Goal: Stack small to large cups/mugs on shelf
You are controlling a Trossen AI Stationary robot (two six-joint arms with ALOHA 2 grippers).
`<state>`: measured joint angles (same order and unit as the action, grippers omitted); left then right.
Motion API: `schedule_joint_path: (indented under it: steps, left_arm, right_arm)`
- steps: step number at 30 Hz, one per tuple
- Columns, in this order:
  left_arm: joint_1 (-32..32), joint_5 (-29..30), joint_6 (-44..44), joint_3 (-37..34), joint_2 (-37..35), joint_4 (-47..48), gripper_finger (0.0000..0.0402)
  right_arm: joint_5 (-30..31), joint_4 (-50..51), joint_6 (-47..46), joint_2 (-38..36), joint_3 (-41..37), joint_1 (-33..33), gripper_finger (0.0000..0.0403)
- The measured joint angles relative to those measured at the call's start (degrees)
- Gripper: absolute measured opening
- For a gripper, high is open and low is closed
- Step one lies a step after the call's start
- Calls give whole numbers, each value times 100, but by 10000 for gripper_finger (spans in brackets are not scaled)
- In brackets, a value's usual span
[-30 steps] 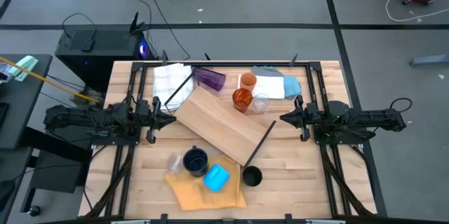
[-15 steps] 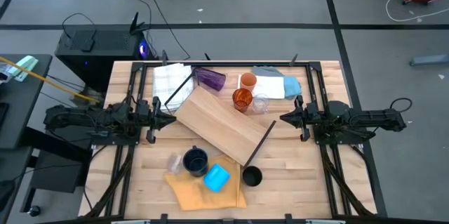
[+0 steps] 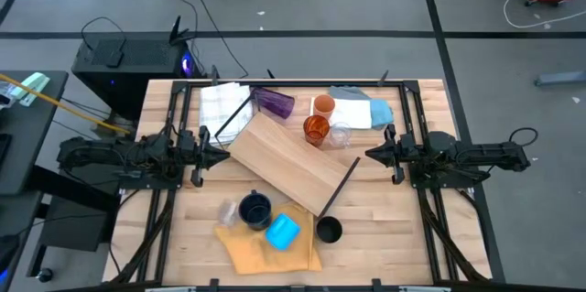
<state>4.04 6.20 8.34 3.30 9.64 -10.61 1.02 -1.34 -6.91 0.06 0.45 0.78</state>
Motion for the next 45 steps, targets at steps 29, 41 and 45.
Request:
schedule_joint_path:
  steps: [29,41,45]
  left_arm:
    - [2,2,0,-1,-1,-2,36]
    - [-3,1,161,-3,15,-584,33]
    - [-3,-1,289,97,260,-1964,40]
  right_arm:
    - [0,0,1,1,1,0,27]
    - [1,0,1,2,1,0,27]
    - [2,-2,-1,2,0,0,27]
